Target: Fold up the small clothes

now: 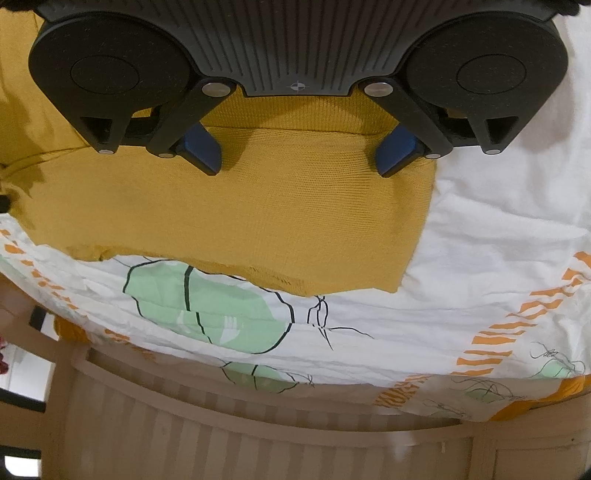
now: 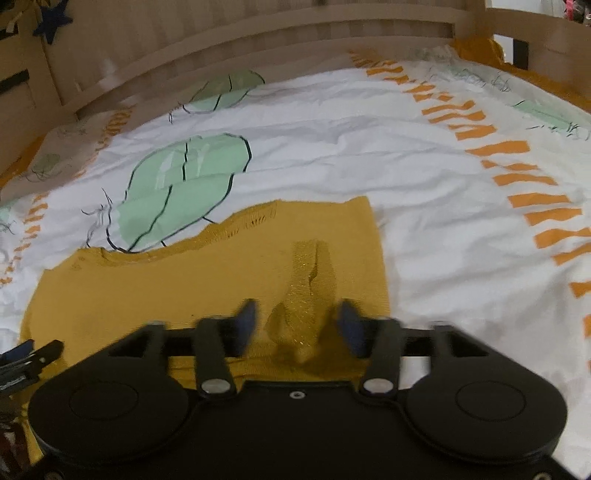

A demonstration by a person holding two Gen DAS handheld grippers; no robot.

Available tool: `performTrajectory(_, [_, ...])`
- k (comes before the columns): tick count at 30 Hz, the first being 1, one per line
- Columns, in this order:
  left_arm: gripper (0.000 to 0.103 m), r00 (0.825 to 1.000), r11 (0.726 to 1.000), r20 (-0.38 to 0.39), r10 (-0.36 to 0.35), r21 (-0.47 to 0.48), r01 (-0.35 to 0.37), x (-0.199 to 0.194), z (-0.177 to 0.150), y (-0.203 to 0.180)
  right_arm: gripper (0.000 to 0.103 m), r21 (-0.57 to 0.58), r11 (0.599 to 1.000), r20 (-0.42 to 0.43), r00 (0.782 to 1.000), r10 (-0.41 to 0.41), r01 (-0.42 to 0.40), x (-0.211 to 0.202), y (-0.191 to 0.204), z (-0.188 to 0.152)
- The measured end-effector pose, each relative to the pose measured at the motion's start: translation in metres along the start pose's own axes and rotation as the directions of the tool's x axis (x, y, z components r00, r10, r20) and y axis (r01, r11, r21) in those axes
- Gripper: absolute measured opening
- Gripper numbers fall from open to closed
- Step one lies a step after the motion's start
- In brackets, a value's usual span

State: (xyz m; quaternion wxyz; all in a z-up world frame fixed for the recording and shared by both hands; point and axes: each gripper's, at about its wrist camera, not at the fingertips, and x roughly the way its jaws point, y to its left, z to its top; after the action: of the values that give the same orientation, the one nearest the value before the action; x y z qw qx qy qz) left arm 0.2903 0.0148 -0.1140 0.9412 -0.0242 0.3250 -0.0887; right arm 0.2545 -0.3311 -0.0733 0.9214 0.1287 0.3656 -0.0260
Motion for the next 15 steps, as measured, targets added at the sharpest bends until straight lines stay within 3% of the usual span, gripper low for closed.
performTrajectory(5, [0.096, 0.999, 0.999, -0.047, 0.002, 0.048, 0.0, 0.0, 0.005, -0.006, 0.074, -0.008, 1.0, 0.022, 1.0, 0.007, -0.006, -0.032, -0.007, -0.006])
performTrajectory(11, [0.097, 0.986, 0.991, -0.164, 0.011, 0.133, 0.011, -0.011, 0.006, -0.015, 0.077, 0.009, 1.0, 0.024, 1.0, 0.015, -0.016, -0.067, -0.018, -0.024])
performTrajectory(15, [0.097, 0.981, 0.998, -0.195, -0.016, 0.061, 0.029, -0.033, -0.006, -0.006, 0.084, 0.047, 0.998, 0.006, 0.999, 0.043, -0.043, -0.084, -0.026, -0.041])
